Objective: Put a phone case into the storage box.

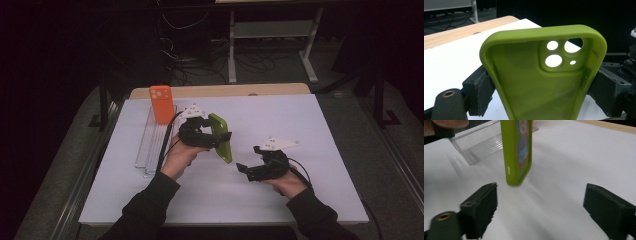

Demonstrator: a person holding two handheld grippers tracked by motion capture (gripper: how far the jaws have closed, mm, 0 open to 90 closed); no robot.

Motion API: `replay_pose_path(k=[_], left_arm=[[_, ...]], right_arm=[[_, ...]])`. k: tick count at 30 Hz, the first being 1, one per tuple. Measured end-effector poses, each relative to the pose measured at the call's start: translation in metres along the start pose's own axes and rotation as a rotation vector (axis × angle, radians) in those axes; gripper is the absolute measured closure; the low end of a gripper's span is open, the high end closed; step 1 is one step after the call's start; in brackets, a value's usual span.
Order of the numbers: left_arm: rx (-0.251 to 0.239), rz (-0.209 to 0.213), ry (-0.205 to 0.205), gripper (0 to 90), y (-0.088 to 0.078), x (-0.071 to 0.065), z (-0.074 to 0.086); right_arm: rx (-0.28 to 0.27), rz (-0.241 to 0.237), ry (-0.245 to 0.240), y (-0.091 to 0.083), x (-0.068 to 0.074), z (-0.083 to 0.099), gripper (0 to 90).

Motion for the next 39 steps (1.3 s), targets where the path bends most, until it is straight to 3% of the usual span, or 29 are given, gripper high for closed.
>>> replay_pose_path(k=[2,8,20,25,39], left_arm=[[0.003,-0.005,0.003,14.7,-0.001,0.001,0.0],[0.005,-0.012,0.006,14.8,-0.004,0.001,0.0],[-0.022,-0.033,0.011,14.9,-0.017,0.003,-0.008],[-0.03,-0.051,0.014,14.9,-0.027,0.008,-0.013],[-0.064,-0.13,0.015,15.0,-0.053,0.036,-0.038]], right_arm=[[0.017,-0.004,-0.001,-0.002,-0.002,0.008,0.0],[0.052,0.023,-0.01,-0.01,-0.009,0.029,0.0],[0.053,0.061,-0.003,-0.021,-0.017,0.053,0.0],[0.114,0.09,-0.024,-0.018,-0.02,0.063,0.0],[0.119,0.093,-0.017,-0.017,-0.024,0.064,0.0]])
Point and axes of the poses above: each handheld gripper's, and its own axes: y roughly forward along the jaws, z roughly out of its underside, x roughly to its left, the point moved 7 cm from there along y, roughly forward along the jaws, and after that the axes turned 13 degrees about x, right-handed, at the moved point
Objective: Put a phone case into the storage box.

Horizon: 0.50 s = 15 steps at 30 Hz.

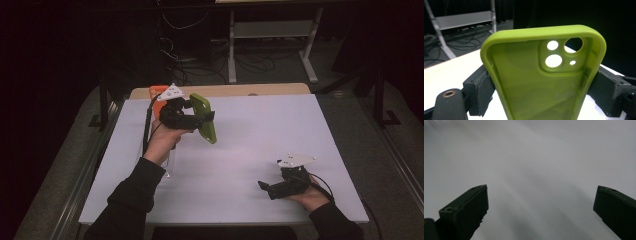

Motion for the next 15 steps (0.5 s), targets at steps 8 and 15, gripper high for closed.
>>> replay_pose_path(k=[8,15], left_arm=[[-0.016,-0.062,-0.008,15.0,-0.015,0.02,-0.017],[-0.022,-0.12,-0.03,15.0,-0.027,0.038,-0.025]], right_arm=[[0.011,0.004,0.01,0.001,0.0,0.001,0.0],[0.011,0.006,0.013,0.0,0.0,0.001,0.0]])
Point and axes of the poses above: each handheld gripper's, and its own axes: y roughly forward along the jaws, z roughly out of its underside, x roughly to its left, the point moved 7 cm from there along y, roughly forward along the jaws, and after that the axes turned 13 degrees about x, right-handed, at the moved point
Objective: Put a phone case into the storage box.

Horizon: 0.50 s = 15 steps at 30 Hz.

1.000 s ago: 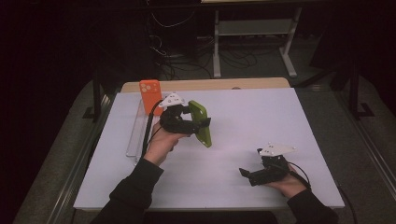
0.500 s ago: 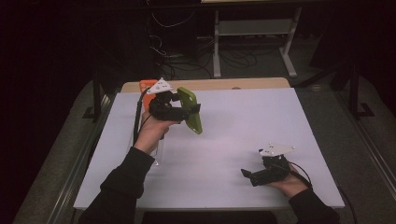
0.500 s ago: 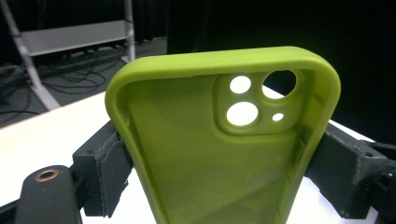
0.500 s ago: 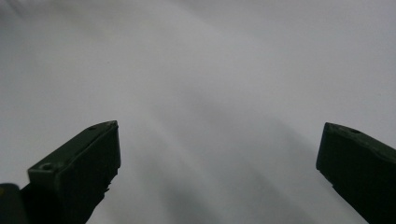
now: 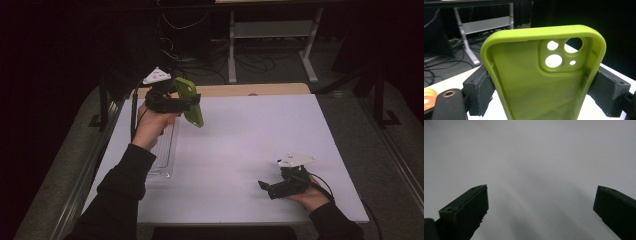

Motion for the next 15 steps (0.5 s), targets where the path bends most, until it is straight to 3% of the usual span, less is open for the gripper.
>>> replay_pose_path(k=[8,15], left_arm=[[-0.003,-0.082,-0.019,15.0,-0.011,0.023,-0.006],[0.002,-0.192,-0.055,14.9,-0.016,0.047,-0.007]], right_arm=[[0.001,0.001,-0.003,0.0,0.0,0.0,0.0],[0.002,0.001,-0.002,0.0,0.0,0.0,0.0]])
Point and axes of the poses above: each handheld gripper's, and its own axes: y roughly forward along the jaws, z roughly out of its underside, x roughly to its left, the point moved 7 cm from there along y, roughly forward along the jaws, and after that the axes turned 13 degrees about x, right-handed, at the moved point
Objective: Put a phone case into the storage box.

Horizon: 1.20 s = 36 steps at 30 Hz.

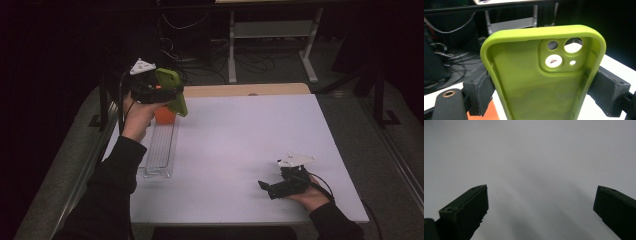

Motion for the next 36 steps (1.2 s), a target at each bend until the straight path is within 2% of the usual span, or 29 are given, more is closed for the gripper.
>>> replay_pose_path(k=[4,7,13,17,23,25,29,33,36], left_arm=[[0.007,-0.051,-0.027,14.9,0.004,0.012,0.002],[0.019,-0.106,-0.034,14.9,0.007,0.021,0.004],[0.041,-0.189,-0.08,14.9,0.016,0.036,0.011],[0.05,-0.223,-0.105,14.8,0.023,0.043,0.014],[0.081,-0.301,-0.12,14.8,0.033,0.049,0.021],[0.094,-0.32,-0.12,14.8,0.037,0.052,0.024],[0.107,-0.347,-0.15,14.8,0.044,0.057,0.029],[0.134,-0.377,-0.152,14.8,0.05,0.061,0.036],[0.134,-0.381,-0.18,14.7,0.056,0.064,0.041]], right_arm=[[0.0,0.0,0.0,0.0,0.0,0.0,0.0],[0.001,0.001,0.0,0.0,0.0,0.0,0.0],[0.005,0.004,-0.004,-0.001,-0.001,0.0,0.0],[0.004,0.003,-0.004,-0.001,-0.001,0.0,0.0],[-0.002,0.003,-0.005,-0.001,-0.001,-0.001,0.0],[-0.001,0.003,-0.003,-0.001,-0.001,0.0,0.0],[-0.004,0.003,-0.005,-0.001,-0.001,-0.001,0.0],[-0.005,0.002,-0.006,-0.002,-0.001,-0.001,0.0],[-0.005,0.001,-0.007,-0.002,-0.001,-0.001,0.0]])
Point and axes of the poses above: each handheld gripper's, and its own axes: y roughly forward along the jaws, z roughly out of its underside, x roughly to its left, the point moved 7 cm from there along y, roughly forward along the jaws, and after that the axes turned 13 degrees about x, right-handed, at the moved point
